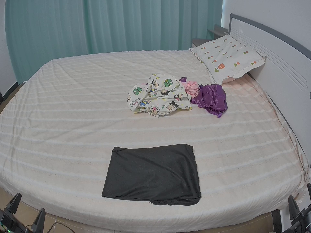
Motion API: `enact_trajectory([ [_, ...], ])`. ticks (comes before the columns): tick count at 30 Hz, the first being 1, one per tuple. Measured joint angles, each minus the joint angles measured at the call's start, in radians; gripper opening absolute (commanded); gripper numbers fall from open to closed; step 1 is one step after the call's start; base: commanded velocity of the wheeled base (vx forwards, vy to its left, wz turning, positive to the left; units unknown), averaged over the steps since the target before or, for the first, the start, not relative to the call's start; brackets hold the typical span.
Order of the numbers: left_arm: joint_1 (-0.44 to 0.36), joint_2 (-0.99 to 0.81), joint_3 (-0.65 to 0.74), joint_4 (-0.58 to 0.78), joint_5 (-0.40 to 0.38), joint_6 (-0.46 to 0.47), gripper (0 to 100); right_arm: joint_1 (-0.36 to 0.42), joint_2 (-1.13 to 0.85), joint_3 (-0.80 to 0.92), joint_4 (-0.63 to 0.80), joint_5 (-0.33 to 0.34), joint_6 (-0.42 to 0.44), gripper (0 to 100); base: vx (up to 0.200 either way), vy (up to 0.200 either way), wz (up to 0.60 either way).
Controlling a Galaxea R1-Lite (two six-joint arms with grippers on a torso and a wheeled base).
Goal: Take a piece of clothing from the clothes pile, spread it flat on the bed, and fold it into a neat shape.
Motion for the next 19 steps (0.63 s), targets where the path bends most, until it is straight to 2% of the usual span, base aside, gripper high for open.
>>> enact_trajectory([
  [3, 0.006, -0.01, 0.007, -0.007, 0.026, 0.0, 100, 0.001, 0.0, 0.001, -0.007, -0.002, 0.0, 100, 0.0, 0.0, 0.0],
  [6, 0.012, -0.017, 0.014, -0.027, 0.108, -0.001, 100, 0.001, 0.0, 0.001, -0.012, -0.001, 0.001, 100, 0.0, 0.0, 0.0],
  [8, 0.014, -0.02, 0.015, -0.032, 0.127, 0.002, 100, 0.002, 0.0, 0.001, -0.013, -0.001, 0.003, 100, 0.0, 0.0, 0.0],
  [12, 0.017, -0.023, 0.016, -0.041, 0.102, 0.006, 100, 0.003, 0.0, 0.001, -0.014, 0.003, 0.003, 100, 0.0, 0.0, 0.0],
  [19, 0.019, -0.024, 0.017, -0.044, 0.11, -0.01, 100, 0.003, 0.001, 0.001, -0.015, 0.005, 0.005, 100, 0.0, 0.0, 0.0],
])
